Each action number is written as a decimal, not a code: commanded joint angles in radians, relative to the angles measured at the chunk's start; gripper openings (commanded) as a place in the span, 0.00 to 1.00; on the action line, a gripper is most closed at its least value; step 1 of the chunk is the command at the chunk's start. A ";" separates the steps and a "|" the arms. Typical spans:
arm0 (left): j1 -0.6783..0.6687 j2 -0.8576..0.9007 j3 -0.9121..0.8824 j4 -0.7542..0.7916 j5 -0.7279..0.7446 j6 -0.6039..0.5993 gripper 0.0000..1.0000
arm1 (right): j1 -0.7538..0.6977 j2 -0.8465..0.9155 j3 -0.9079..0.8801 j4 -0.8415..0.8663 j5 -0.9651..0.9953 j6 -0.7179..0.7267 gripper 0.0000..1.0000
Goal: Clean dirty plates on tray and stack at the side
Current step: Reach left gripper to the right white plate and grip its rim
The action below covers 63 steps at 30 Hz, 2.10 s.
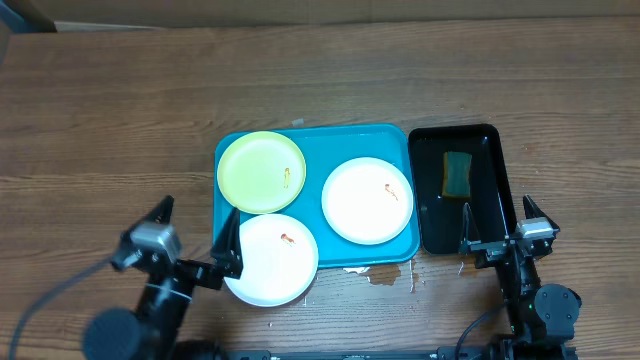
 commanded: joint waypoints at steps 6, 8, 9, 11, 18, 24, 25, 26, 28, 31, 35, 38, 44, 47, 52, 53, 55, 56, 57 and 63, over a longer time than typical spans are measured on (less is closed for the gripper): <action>-0.015 0.682 0.750 -0.681 0.170 0.097 1.00 | -0.007 -0.012 -0.011 0.006 -0.005 -0.004 1.00; -0.020 0.824 0.891 -0.808 0.176 0.095 1.00 | -0.007 -0.012 -0.011 0.006 -0.005 -0.004 1.00; -0.021 0.908 0.959 -0.871 0.184 0.080 1.00 | -0.007 -0.012 -0.011 0.006 -0.005 -0.004 1.00; -0.021 1.012 1.022 -0.911 0.202 0.069 1.00 | -0.007 -0.012 -0.011 0.006 -0.005 -0.004 1.00; -0.036 1.277 1.019 -0.989 0.311 0.069 1.00 | -0.007 -0.012 -0.011 0.006 -0.005 -0.004 1.00; -0.153 1.423 0.965 -1.019 0.232 0.090 0.31 | -0.007 -0.012 -0.011 0.006 -0.005 -0.004 1.00; -0.178 1.435 0.948 -1.003 0.213 0.076 0.28 | -0.007 -0.012 -0.011 0.006 -0.005 -0.004 1.00; -0.208 1.446 0.925 -0.980 0.194 0.056 0.24 | -0.007 -0.012 -0.011 0.006 -0.005 -0.004 1.00; -0.256 1.464 0.886 -0.938 0.168 0.029 0.17 | -0.007 -0.012 -0.011 0.006 -0.005 -0.004 1.00; -0.323 1.494 0.840 -0.859 0.169 0.028 0.04 | -0.007 -0.012 -0.011 0.006 -0.005 -0.004 1.00; -0.369 1.544 0.834 -0.777 0.171 0.028 0.04 | -0.007 -0.012 -0.011 0.006 -0.005 -0.004 1.00; -0.388 1.575 0.834 -0.749 0.171 0.027 0.21 | -0.007 -0.012 -0.011 0.006 -0.005 -0.004 1.00; -0.404 1.624 0.834 -0.731 0.053 -0.113 0.34 | -0.007 -0.012 -0.011 0.006 -0.005 -0.004 1.00; -0.428 1.645 0.834 -0.732 -0.084 -0.208 0.35 | -0.007 -0.012 -0.011 0.006 -0.005 -0.004 1.00; -0.480 1.681 0.833 -0.686 -0.153 -0.263 0.34 | -0.007 -0.012 -0.011 0.006 -0.005 -0.004 1.00; -0.490 1.692 0.833 -0.669 -0.153 -0.271 0.35 | -0.007 -0.012 -0.011 0.006 -0.005 -0.004 1.00; -0.507 1.714 0.833 -0.643 -0.154 -0.287 0.35 | -0.007 -0.012 -0.011 0.006 -0.005 -0.004 1.00; -0.513 1.725 0.833 -0.634 -0.153 -0.288 0.36 | -0.007 -0.012 -0.011 0.006 -0.005 -0.004 1.00; -0.518 1.732 0.833 -0.630 -0.153 -0.289 0.36 | -0.007 -0.012 -0.011 0.006 -0.005 -0.004 1.00; -0.531 1.781 0.833 -0.626 -0.154 -0.328 0.39 | -0.007 -0.012 -0.011 0.006 -0.005 -0.004 1.00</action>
